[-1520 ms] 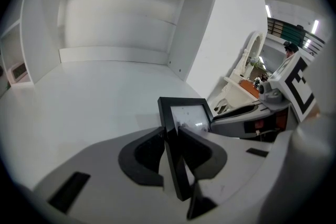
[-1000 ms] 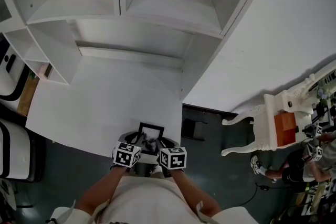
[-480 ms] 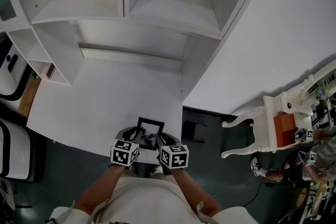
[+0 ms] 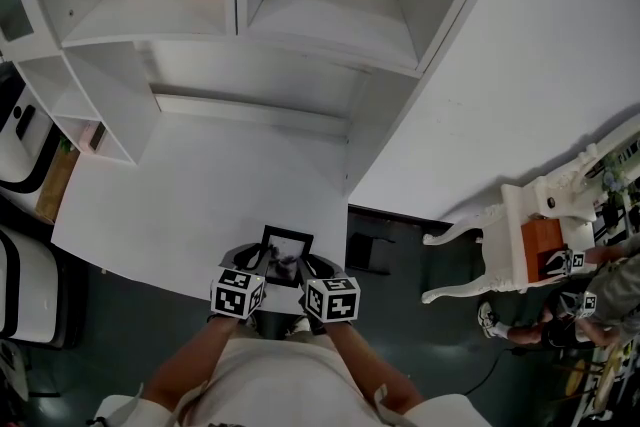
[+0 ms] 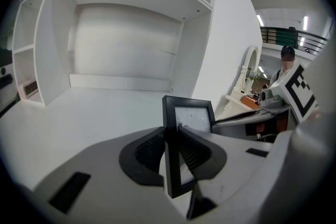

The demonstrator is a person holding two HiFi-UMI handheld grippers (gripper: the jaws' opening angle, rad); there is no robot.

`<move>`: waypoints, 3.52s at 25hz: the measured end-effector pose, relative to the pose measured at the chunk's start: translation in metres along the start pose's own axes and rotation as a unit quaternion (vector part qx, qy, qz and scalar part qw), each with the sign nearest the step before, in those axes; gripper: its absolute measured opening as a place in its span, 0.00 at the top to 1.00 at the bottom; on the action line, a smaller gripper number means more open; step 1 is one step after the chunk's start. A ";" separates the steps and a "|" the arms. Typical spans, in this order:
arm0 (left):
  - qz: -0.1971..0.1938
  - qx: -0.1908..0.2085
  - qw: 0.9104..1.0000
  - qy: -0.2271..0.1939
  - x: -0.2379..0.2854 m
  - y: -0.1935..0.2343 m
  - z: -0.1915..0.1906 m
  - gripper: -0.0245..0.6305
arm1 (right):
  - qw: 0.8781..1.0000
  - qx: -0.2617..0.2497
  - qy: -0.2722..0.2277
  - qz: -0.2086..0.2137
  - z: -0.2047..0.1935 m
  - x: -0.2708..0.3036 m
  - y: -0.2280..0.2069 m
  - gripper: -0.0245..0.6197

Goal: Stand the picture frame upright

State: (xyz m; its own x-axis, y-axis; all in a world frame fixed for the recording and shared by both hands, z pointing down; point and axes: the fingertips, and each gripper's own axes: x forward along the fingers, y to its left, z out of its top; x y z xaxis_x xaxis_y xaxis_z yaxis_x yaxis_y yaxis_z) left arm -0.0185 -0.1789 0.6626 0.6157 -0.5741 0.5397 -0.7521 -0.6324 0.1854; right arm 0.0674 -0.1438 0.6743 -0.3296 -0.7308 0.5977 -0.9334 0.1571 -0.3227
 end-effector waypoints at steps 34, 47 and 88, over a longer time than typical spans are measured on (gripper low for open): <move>0.017 0.061 0.982 -0.180 -0.060 0.001 0.185 0.83 | 0.975 -0.106 -0.196 0.020 0.183 -0.068 0.042 0.84; 0.025 0.111 0.947 -0.301 -0.125 -0.019 0.325 0.83 | 0.937 -0.158 -0.311 0.032 0.310 -0.141 0.077 0.84; 0.038 0.115 0.910 -0.396 -0.132 -0.030 0.591 0.84 | 0.893 -0.180 -0.408 -0.065 0.572 -0.205 0.070 0.84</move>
State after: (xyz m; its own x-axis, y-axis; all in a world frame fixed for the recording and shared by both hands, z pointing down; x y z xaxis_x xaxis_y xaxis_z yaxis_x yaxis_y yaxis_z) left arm 0.0616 -0.3919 0.1007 0.6089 -0.7578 -0.2344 -0.7864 -0.6154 -0.0535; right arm 0.1506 -0.3634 0.1095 -0.1395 -0.9759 -0.1676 -0.9898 0.1321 0.0542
